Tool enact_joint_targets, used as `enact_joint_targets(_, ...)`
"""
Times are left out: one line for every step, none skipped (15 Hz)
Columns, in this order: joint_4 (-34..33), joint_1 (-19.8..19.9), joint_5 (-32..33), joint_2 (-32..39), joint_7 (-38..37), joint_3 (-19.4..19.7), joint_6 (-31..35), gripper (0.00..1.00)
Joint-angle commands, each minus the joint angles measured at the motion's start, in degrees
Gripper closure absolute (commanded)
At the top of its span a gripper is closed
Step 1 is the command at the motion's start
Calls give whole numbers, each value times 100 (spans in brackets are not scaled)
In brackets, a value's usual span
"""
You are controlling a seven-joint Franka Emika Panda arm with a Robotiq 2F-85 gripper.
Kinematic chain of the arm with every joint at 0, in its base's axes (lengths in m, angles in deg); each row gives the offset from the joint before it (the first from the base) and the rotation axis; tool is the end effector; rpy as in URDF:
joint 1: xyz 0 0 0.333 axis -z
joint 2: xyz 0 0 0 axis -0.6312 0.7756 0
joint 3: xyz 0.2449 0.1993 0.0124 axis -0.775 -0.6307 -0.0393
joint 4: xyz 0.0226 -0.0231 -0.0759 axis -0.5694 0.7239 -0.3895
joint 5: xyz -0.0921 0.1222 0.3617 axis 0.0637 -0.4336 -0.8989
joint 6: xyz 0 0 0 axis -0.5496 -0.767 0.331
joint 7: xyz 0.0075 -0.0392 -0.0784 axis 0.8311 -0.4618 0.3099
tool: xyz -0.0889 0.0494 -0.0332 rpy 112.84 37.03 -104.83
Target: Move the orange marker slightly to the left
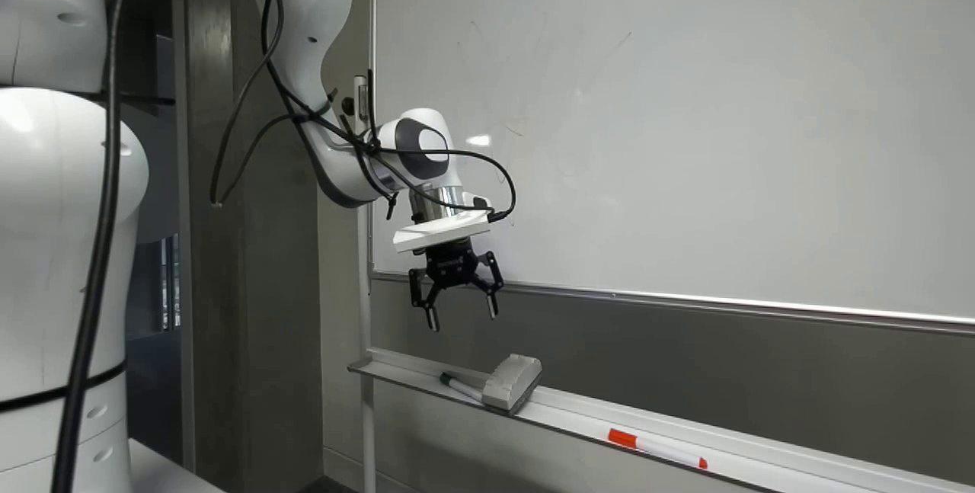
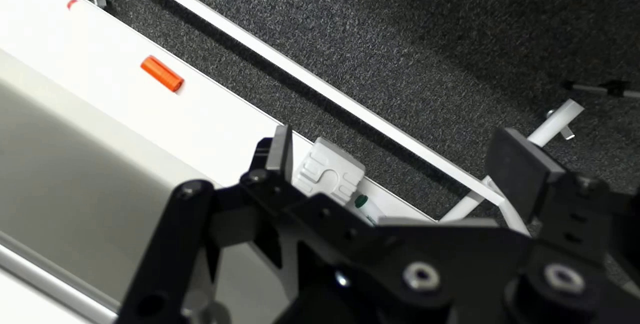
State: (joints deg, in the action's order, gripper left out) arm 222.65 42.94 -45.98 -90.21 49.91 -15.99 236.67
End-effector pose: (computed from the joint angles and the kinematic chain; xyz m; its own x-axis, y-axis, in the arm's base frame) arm 0.4413 -0.0764 0.2806 0.8885 0.4556 -0.0557 0.4568 -0.8659 0.2040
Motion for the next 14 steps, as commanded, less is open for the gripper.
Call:
enact_joint_targets(-76,87,203,127,-40,-50,-33,0)
enact_joint_targets(-150,128,219,264,15,-5,8,0)
enact_joint_targets(-236,194,182,436,268,76,-43,0)
enact_joint_targets(-296,283,322,571,205,160,43,0)
enact_joint_targets(-417,419,371,752,231,289,20,0)
enact_joint_targets(-503,522,414,902,283,386,72,0)
enact_joint_targets(-620,670,211,1072,667,493,107,0)
enact_joint_targets(-685,825,-20,1206,1130,545,258,0)
enact_joint_targets(-700,961,-145,1290,1708,523,390,0)
enact_joint_targets(-770,1098,-218,1364,2119,503,418,0)
enact_joint_targets(-865,1251,-336,1401,2547,489,387,0)
enact_joint_targets(-961,1377,-460,1465,2884,478,342,0)
enact_joint_targets(-1042,1429,-689,1502,2830,471,331,0)
enact_joint_targets(-1167,1506,-1316,1569,2582,396,211,0)
